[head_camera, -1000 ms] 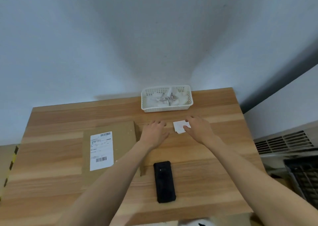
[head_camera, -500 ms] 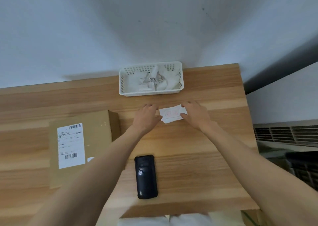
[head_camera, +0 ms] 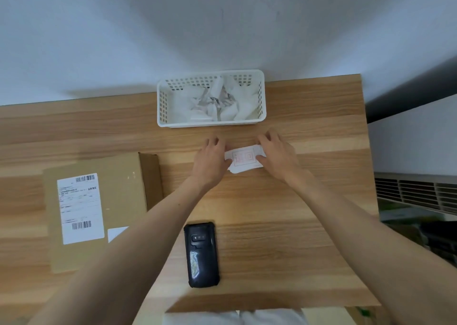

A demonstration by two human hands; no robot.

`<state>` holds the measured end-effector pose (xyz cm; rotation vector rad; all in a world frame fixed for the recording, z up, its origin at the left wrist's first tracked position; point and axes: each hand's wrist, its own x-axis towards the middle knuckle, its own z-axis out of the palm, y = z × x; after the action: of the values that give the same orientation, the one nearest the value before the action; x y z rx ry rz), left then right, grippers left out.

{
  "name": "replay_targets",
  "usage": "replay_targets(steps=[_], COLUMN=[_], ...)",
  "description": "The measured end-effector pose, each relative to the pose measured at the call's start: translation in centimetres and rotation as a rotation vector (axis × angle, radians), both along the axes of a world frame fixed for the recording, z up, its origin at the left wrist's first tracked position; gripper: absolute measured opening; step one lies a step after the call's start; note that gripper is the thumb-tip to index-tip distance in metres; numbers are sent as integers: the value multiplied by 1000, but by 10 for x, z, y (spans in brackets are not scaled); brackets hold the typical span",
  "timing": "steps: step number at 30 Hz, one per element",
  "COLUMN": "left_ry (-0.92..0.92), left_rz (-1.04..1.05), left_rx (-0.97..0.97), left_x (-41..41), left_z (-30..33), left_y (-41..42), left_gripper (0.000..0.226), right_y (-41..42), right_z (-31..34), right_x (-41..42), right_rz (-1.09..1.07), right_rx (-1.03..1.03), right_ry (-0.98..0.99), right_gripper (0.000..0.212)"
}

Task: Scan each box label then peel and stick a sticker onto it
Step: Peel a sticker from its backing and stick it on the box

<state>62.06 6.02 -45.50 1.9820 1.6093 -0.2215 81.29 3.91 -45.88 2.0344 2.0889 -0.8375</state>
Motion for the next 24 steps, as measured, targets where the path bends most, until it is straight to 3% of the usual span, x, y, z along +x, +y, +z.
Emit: replay_targets(steps=[9, 16, 24], left_ry=[-94, -143, -377], left_rz=[65, 70, 315], left_rx=[8, 47, -51], left_x=[-3, -12, -12], left_z=[1, -1, 36], left_y=[5, 1, -8], left_gripper=[13, 29, 26], right_y=[0, 0, -3], right_z=[-1, 0, 29], right_x=[0, 0, -7], right_rz=[-35, -80, -243], right_rx=[44, 86, 108], right_ry=[87, 156, 313], right_gripper=[16, 13, 7])
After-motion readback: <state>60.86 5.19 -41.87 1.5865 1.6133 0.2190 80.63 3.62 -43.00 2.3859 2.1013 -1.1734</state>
